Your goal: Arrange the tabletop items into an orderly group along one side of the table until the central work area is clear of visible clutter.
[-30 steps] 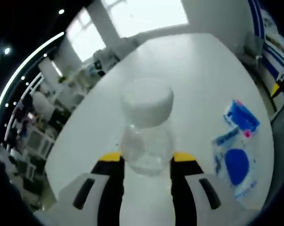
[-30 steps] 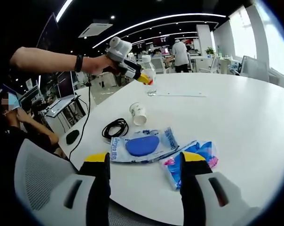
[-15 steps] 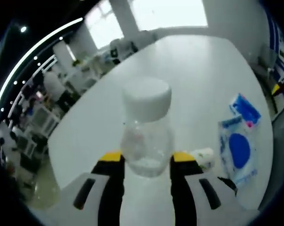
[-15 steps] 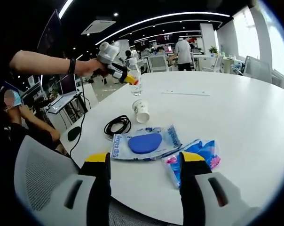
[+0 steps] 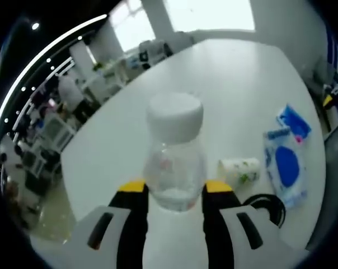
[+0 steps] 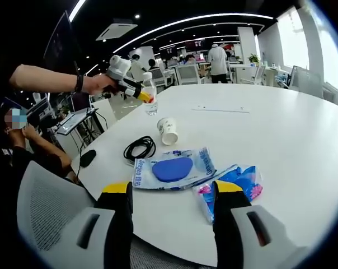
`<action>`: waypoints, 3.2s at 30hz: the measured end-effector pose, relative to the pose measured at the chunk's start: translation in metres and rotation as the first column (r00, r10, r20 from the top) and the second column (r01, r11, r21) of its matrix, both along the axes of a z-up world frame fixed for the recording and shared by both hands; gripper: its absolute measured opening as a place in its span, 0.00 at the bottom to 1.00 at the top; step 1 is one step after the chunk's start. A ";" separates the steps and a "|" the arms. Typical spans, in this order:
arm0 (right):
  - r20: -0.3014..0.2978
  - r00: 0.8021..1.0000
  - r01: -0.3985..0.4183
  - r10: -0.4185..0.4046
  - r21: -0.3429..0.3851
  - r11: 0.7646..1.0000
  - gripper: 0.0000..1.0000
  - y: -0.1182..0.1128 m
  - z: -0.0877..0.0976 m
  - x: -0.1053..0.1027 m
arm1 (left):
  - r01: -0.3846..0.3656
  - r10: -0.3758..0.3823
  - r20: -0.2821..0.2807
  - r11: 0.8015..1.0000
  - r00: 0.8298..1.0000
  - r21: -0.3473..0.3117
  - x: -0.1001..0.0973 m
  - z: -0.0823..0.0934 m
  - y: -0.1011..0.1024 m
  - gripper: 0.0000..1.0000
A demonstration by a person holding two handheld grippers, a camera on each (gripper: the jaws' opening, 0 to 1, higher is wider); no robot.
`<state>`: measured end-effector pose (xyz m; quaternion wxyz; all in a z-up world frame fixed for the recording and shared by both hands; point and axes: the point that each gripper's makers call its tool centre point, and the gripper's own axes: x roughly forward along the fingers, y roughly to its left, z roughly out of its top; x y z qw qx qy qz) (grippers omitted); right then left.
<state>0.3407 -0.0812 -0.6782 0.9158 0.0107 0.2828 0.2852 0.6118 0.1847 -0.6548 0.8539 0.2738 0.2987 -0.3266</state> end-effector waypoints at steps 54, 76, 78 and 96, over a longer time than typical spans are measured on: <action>-0.026 0.999 -0.035 0.034 -0.050 0.998 0.56 0.003 -0.009 -0.005 | -0.340 0.318 -0.124 0.903 0.940 -0.263 -0.045 -0.065 0.051 0.35; -0.018 0.999 -0.033 0.032 -0.043 0.999 0.56 0.003 -0.008 -0.003 | -0.570 0.579 -0.144 0.671 0.802 -0.474 -0.042 -0.060 0.053 0.53; -0.020 0.999 -0.032 0.031 -0.043 0.999 0.56 0.003 -0.008 -0.003 | -0.579 0.593 -0.140 0.663 0.793 -0.475 -0.042 -0.060 0.053 0.53; -0.021 0.999 -0.030 0.029 -0.041 0.999 0.56 0.003 -0.009 -0.003 | -0.740 0.811 -0.080 0.483 0.580 -0.468 -0.036 -0.052 0.058 0.53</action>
